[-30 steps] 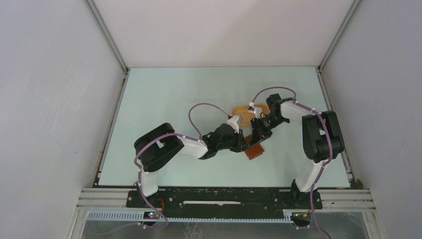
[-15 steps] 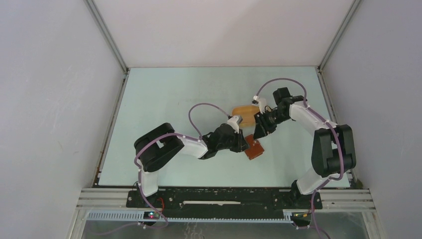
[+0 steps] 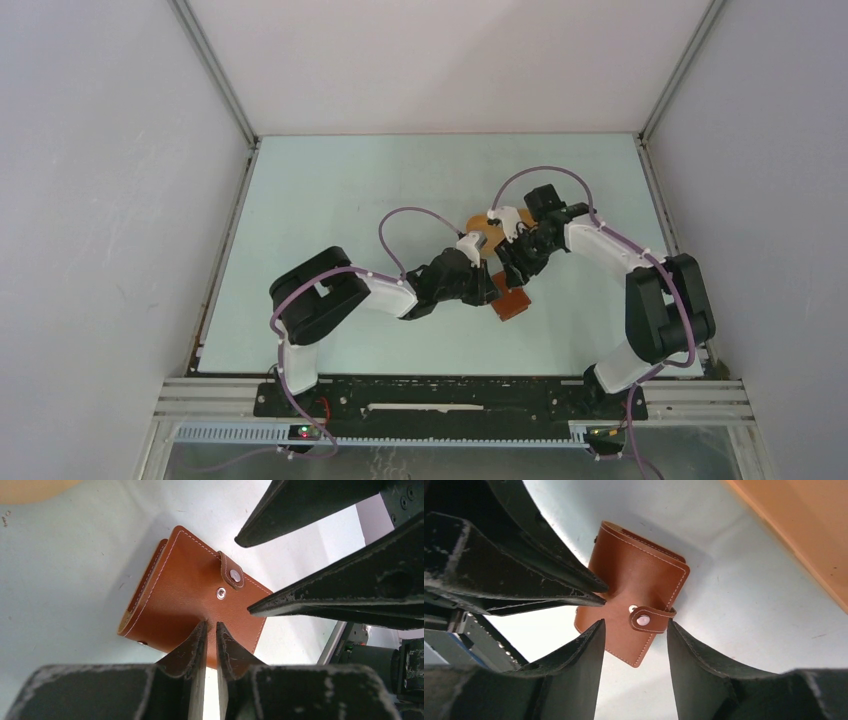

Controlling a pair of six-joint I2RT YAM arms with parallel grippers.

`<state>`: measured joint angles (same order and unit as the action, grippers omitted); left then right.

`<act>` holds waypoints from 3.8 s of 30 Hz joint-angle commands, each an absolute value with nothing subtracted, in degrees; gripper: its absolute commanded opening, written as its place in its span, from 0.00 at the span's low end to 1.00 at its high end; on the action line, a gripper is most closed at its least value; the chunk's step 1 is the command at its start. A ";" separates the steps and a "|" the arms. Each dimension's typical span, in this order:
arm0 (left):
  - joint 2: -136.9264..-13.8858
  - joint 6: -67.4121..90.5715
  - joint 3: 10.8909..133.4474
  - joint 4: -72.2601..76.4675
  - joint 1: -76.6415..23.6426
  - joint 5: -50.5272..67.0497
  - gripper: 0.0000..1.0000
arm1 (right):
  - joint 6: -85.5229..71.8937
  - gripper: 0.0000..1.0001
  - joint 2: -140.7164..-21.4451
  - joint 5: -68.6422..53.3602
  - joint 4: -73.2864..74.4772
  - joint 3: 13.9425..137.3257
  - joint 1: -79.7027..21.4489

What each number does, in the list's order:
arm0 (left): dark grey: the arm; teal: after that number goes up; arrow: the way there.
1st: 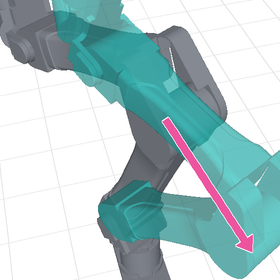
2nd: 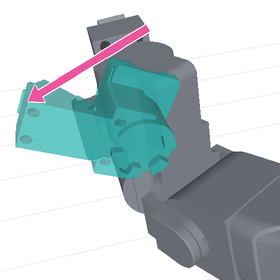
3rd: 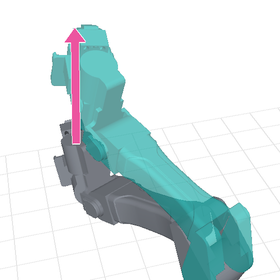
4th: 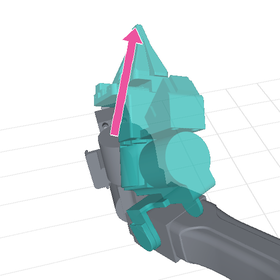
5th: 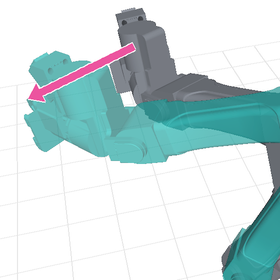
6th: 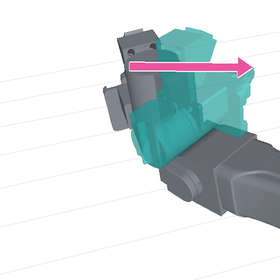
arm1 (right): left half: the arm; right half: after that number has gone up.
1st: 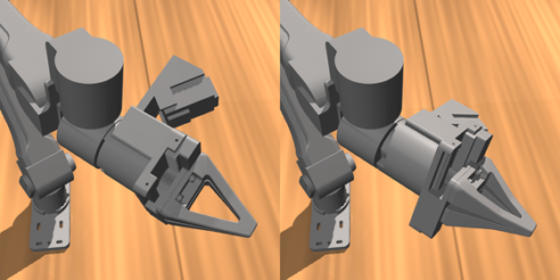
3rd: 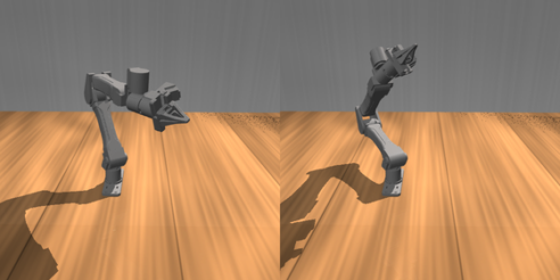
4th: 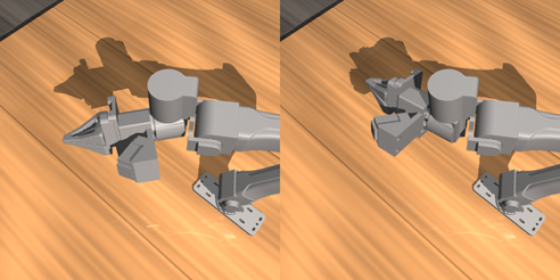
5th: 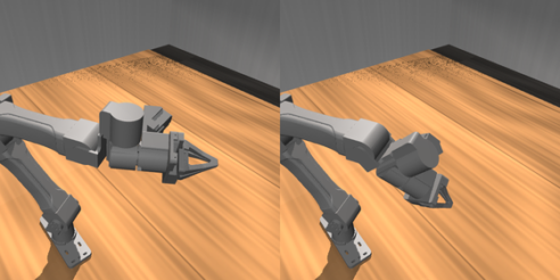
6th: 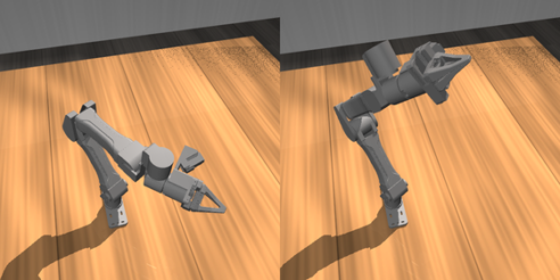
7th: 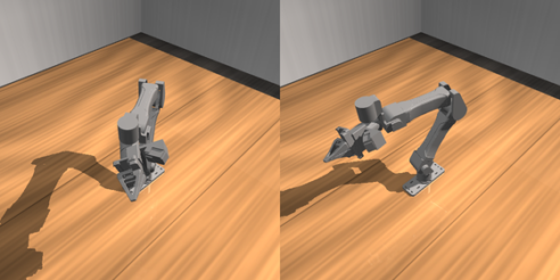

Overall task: Put the credit cards into the card holder
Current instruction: Close the card holder at the center of the board.

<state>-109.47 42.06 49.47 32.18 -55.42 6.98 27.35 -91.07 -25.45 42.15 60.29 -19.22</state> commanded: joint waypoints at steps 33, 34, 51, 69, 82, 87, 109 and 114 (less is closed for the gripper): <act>-110.70 41.84 47.81 30.24 -54.88 7.82 0.17 | 25.88 0.06 -90.45 -17.98 39.69 59.24 -24.26; -110.68 41.88 47.77 30.26 -54.85 7.82 0.17 | 25.69 0.03 -90.25 -18.16 39.75 59.22 -24.27; -110.74 42.10 47.78 30.36 -54.84 7.82 0.16 | 18.47 0.00 -94.22 -21.78 39.34 59.19 -23.99; -109.63 42.75 46.66 31.50 -54.84 7.24 0.16 | 13.07 0.00 -93.96 -23.56 36.63 57.60 -22.67; -106.76 44.66 45.02 33.46 -54.70 7.16 0.22 | 15.01 0.17 -93.62 -30.95 39.07 58.50 -19.89; -104.70 47.67 43.68 36.28 -54.11 9.19 0.35 | 17.35 0.47 -86.20 -40.09 39.94 60.34 -15.72; -108.88 79.94 42.10 48.36 -53.35 7.22 0.44 | 19.34 0.09 -93.74 -32.21 42.26 60.84 -8.80; -111.05 81.90 43.02 48.34 -53.36 6.00 0.42 | 19.11 0.08 -95.79 -31.89 42.84 61.40 -9.95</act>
<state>-109.58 78.22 41.28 46.11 -53.60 8.19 19.81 -94.72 -32.88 42.11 58.74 -8.82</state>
